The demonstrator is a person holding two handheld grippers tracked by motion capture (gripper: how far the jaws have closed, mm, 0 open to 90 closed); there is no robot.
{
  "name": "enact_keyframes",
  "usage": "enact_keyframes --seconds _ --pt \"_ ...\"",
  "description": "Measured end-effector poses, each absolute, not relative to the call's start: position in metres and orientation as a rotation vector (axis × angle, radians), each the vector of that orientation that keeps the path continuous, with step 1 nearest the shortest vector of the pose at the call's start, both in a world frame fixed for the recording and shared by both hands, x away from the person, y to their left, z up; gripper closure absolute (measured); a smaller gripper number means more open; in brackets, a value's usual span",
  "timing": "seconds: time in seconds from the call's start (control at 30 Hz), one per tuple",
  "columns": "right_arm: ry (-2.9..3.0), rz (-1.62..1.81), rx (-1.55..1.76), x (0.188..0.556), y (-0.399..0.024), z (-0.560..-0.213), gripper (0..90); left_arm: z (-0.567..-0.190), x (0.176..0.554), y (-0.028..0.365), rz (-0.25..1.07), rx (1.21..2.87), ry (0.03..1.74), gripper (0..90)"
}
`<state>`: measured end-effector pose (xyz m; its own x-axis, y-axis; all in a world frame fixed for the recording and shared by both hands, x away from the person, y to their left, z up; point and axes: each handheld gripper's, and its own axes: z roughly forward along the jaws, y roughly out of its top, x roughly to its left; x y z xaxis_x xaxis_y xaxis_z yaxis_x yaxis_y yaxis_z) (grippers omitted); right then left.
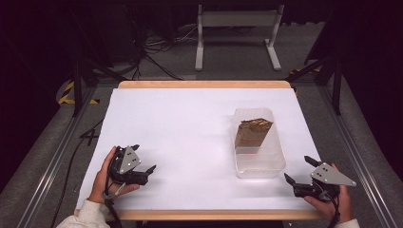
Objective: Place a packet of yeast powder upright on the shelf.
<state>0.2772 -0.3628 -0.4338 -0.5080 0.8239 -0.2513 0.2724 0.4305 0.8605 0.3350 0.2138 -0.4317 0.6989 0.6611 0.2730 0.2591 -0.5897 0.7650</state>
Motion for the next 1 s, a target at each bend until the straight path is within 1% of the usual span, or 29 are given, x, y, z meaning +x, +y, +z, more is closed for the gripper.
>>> enact_keyframes --seconds 0.03,0.1,0.2,0.37,0.5,0.73,0.83,1.0 --pt "2.002 1.037 0.921 0.277 -0.363 -0.434 9.9 -0.433 0.334 0.216 0.724 2.183 0.699 11.4" --pt "2.000 1.036 0.920 0.277 -0.363 -0.434 9.9 -0.437 0.331 0.221 0.697 2.164 0.724 11.2" --pt "1.999 1.039 0.921 0.277 -0.363 -0.433 9.9 -0.440 0.327 0.228 0.716 2.160 0.736 10.8" --pt "2.000 1.039 0.919 0.277 -0.363 -0.433 9.9 -0.445 0.322 0.241 0.669 2.088 0.783 9.4" --pt "2.002 1.039 0.918 0.277 -0.362 -0.434 9.9 -0.448 0.319 0.245 0.684 2.091 0.790 8.5" --pt "1.996 1.044 0.922 0.277 -0.363 -0.433 9.8 -0.456 0.310 0.267 0.670 2.001 0.845 7.7" --pt "1.995 1.045 0.926 0.277 -0.363 -0.433 9.8 -0.455 0.305 0.277 0.665 1.918 0.879 7.5" --pt "1.999 1.041 0.920 0.277 -0.363 -0.434 9.8 -0.456 0.305 0.279 0.662 1.911 0.894 7.0"
